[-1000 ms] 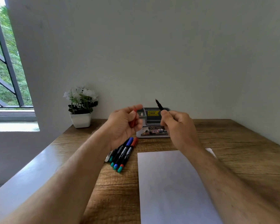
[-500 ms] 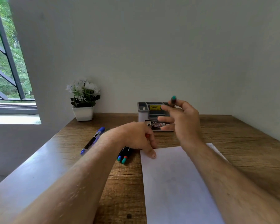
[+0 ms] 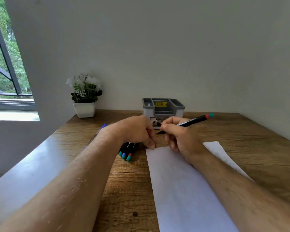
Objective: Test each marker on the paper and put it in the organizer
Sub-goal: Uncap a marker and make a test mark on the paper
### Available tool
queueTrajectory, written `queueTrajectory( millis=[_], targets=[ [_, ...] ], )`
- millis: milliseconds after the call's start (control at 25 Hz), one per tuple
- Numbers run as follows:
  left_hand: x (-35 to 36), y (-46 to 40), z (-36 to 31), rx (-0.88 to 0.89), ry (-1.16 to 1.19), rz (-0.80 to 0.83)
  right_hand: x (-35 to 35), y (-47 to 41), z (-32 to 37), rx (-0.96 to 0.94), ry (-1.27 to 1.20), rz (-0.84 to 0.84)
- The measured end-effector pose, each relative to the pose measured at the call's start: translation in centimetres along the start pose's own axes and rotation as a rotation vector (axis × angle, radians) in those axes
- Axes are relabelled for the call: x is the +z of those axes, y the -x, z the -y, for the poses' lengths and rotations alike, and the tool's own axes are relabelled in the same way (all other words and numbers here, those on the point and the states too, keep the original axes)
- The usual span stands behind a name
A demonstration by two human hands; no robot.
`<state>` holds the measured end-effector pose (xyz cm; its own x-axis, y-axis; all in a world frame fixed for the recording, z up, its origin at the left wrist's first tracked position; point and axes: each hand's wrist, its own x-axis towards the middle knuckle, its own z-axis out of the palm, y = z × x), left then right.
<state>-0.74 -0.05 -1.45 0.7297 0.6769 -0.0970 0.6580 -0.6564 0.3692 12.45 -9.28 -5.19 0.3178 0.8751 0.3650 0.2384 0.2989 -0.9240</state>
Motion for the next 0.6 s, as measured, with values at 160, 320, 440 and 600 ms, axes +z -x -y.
queueTrajectory(
  millis=[160, 320, 440, 600],
  targets=[
    [-0.2, -0.2, 0.5, -0.012, -0.066, -0.098, 0.1, 0.3, -0.1, 0.023, 0.091, 0.227],
    [-0.5, 0.0, 0.7, -0.013, -0.087, -0.122, 0.8, -0.2, -0.3, -0.007, 0.426, 0.166],
    [-0.3, -0.1, 0.5, -0.02, -0.11, -0.097, 1.1, -0.5, -0.4, -0.025, 0.445, 0.166],
    [-0.6, 0.0, 0.8, -0.021, -0.115, -0.088, 1.1, -0.6, -0.4, -0.009, 0.48, 0.155]
  ],
)
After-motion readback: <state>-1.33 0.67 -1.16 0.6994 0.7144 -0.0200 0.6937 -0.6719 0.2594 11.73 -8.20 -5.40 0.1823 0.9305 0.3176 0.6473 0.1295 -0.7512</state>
